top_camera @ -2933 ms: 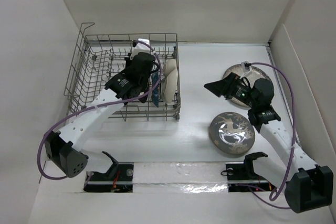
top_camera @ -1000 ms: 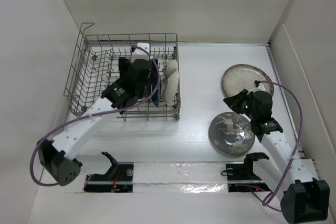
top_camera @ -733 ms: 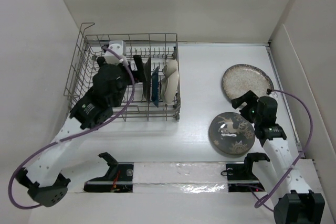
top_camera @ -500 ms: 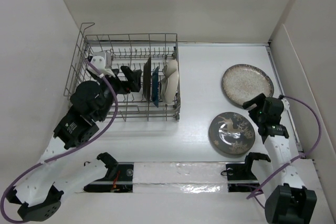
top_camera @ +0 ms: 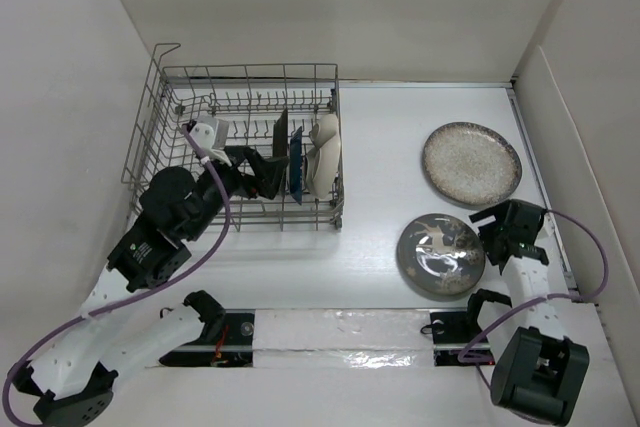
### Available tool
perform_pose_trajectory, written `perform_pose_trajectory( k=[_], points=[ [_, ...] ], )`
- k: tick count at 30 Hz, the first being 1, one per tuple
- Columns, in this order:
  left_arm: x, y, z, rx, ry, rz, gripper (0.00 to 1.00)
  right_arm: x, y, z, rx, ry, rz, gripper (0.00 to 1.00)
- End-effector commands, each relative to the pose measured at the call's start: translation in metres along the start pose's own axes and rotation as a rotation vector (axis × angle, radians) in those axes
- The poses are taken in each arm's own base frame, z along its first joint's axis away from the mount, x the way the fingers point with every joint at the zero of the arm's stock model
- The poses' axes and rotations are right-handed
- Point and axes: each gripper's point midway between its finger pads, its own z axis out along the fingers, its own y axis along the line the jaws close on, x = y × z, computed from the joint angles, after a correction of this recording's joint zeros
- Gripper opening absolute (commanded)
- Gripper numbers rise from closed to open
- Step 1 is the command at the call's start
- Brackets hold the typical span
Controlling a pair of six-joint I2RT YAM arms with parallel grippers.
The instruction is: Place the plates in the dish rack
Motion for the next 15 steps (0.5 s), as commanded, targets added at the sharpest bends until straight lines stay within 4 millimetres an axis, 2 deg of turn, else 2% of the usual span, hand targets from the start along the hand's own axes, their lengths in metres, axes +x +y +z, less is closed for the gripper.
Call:
perform_pose_trajectory(
  k=[1,2,3,4,8,11,12,14,15],
  points=[
    [-0.02,-0.013,-0.005,0.068,-0.075,-0.025,0.85,0.028,0.003,-0.003,-0.063,0.088,0.053,0.88],
    [-0.02,-0.014,-0.006,0.072,-0.075,-0.025,0.85,0.031,0.008,-0.002,-0.099,0.09,0.065,0.87],
    [-0.019,-0.014,-0.006,0.073,-0.075,-0.025,0.85,0.047,0.008,-0.002,-0.13,0.14,0.077,0.86],
    [-0.019,-0.015,-0.005,0.076,-0.073,-0.026,0.85,0.051,0.012,-0.004,-0.14,0.152,0.095,0.85],
    [-0.013,-0.014,0.001,0.073,-0.053,-0.025,0.84,0.072,0.046,-0.019,-0.289,0.229,0.132,0.84],
    [-0.011,-0.011,0.004,0.053,-0.046,-0.022,0.84,0.073,0.07,-0.027,-0.346,0.221,0.124,0.83],
    [-0.01,-0.01,0.005,0.049,-0.045,-0.02,0.84,0.083,0.074,-0.028,-0.352,0.25,0.1,0.83],
    [-0.007,-0.007,0.008,0.029,-0.037,-0.017,0.84,0.088,0.093,-0.033,-0.406,0.265,0.09,0.83],
    [-0.006,-0.005,0.009,0.021,-0.033,-0.014,0.84,0.1,0.096,-0.033,-0.403,0.295,0.058,0.84]
  ],
)
